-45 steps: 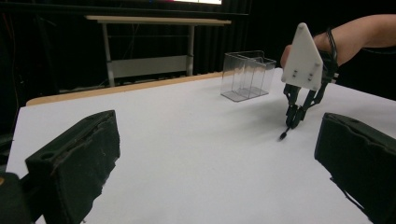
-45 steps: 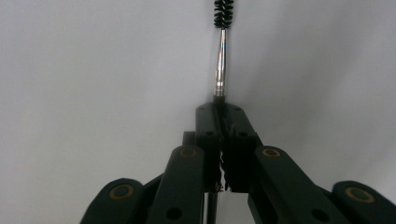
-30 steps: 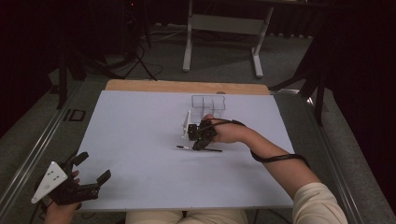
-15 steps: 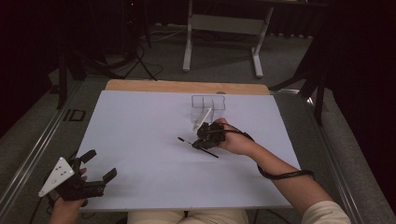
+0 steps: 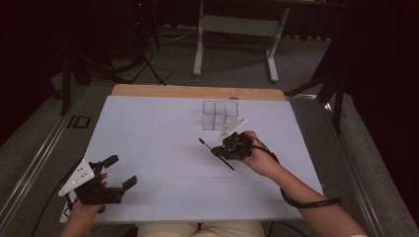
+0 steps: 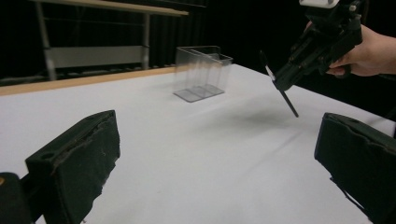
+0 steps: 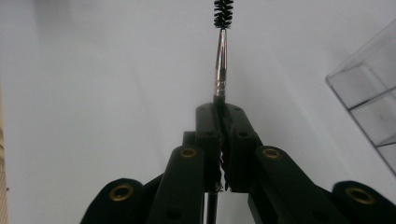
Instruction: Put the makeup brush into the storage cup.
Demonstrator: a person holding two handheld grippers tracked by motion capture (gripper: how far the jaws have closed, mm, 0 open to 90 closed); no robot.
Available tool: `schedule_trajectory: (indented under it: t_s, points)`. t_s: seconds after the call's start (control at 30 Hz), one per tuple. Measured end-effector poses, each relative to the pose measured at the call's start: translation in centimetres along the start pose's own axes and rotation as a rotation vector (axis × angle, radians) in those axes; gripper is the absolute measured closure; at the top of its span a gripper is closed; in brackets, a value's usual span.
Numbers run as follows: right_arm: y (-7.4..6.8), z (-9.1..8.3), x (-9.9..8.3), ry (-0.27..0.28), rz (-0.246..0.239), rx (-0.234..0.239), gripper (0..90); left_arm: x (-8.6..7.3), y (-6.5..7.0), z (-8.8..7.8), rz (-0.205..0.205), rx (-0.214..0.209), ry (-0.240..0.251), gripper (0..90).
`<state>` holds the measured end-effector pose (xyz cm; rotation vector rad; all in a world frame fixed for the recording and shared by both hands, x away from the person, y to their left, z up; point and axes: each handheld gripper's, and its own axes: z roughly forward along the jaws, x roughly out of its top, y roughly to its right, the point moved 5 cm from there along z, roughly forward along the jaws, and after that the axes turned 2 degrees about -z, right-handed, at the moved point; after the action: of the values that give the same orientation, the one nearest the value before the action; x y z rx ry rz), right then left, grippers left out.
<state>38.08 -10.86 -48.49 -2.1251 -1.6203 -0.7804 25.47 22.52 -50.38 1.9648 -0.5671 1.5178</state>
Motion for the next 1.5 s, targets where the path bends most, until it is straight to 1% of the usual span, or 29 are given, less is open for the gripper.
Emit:
schedule_trajectory:
  t_s: [0.1, 0.27, 0.37, 0.4, 0.47, 0.5, 0.57, 0.63, 0.73, 0.83, 0.97, 1.1, 1.17, 1.23, 1.27, 1.3, 1.37, 1.4, 1.47, 1.5]
  points:
    - [-0.4, -0.7, -0.1, 0.040, 0.008, -0.027, 86.2, 0.0, 0.3, 0.9, -0.013, -0.028, -0.013, 1.1]
    - [-0.7, -1.5, -0.3, 0.100, 0.035, -0.060, 86.2, 0.1, 1.0, 2.2, -0.005, -0.065, -0.041, 1.1]
    - [-0.9, -2.1, -0.4, 0.142, 0.053, -0.072, 86.2, 0.1, 1.5, 3.2, -0.004, -0.091, -0.052, 1.1]
    - [-1.0, -2.3, -0.4, 0.152, 0.057, -0.069, 86.2, 0.1, 1.7, 3.6, -0.007, -0.102, -0.055, 1.1]
    - [-1.2, -2.6, -0.4, 0.172, 0.060, -0.081, 86.2, 0.2, 2.1, 4.4, -0.003, -0.122, -0.063, 1.1]
    - [-1.3, -2.7, -0.4, 0.182, 0.069, -0.073, 86.2, 0.2, 2.3, 4.8, 0.001, -0.129, -0.069, 1.1]
    - [-1.5, -3.1, -0.4, 0.206, 0.080, -0.084, 86.2, 0.3, 2.7, 5.6, 0.005, -0.149, -0.075, 1.1]
    - [-1.6, -3.4, -0.4, 0.240, 0.090, -0.089, 86.2, 0.5, 3.1, 6.3, 0.012, -0.165, -0.079, 1.1]
    - [-1.9, -3.8, -0.6, 0.284, 0.109, -0.101, 86.2, 0.7, 3.6, 7.3, 0.011, -0.186, -0.080, 1.1]
    - [-2.0, -3.9, -0.7, 0.307, 0.121, -0.108, 86.2, 1.0, 4.2, 8.3, 0.011, -0.206, -0.085, 1.1]
    - [-2.2, -4.1, -0.8, 0.334, 0.142, -0.119, 86.2, 1.4, 5.0, 9.5, 0.024, -0.237, -0.093, 1.1]
    - [-2.4, -4.3, -0.7, 0.352, 0.147, -0.119, 86.2, 1.8, 5.7, 10.7, 0.021, -0.272, -0.107, 1.1]
    - [-2.5, -4.4, -0.7, 0.362, 0.145, -0.127, 86.2, 1.9, 5.9, 11.0, 0.024, -0.279, -0.108, 1.1]
    - [-2.6, -4.7, -0.5, 0.386, 0.151, -0.129, 86.2, 2.2, 6.6, 11.9, 0.027, -0.300, -0.113, 1.1]
    - [-2.7, -4.8, -0.4, 0.399, 0.150, -0.137, 86.2, 2.3, 6.8, 12.2, 0.027, -0.307, -0.114, 1.1]
    - [-2.8, -4.9, -0.3, 0.408, 0.153, -0.134, 86.2, 2.4, 7.0, 12.6, 0.021, -0.313, -0.114, 1.1]
    - [-2.9, -5.1, -0.1, 0.424, 0.158, -0.145, 86.2, 2.5, 7.4, 13.2, 0.018, -0.319, -0.124, 1.1]
    - [-3.0, -5.2, 0.0, 0.432, 0.157, -0.142, 86.2, 2.5, 7.6, 13.6, 0.009, -0.326, -0.128, 1.1]
    - [-3.2, -5.3, 0.2, 0.447, 0.153, -0.155, 86.2, 2.5, 7.9, 14.3, 0.001, -0.324, -0.140, 1.1]
    - [-3.3, -5.4, 0.3, 0.453, 0.153, -0.154, 86.2, 2.5, 8.1, 14.6, -0.004, -0.327, -0.141, 1.1]
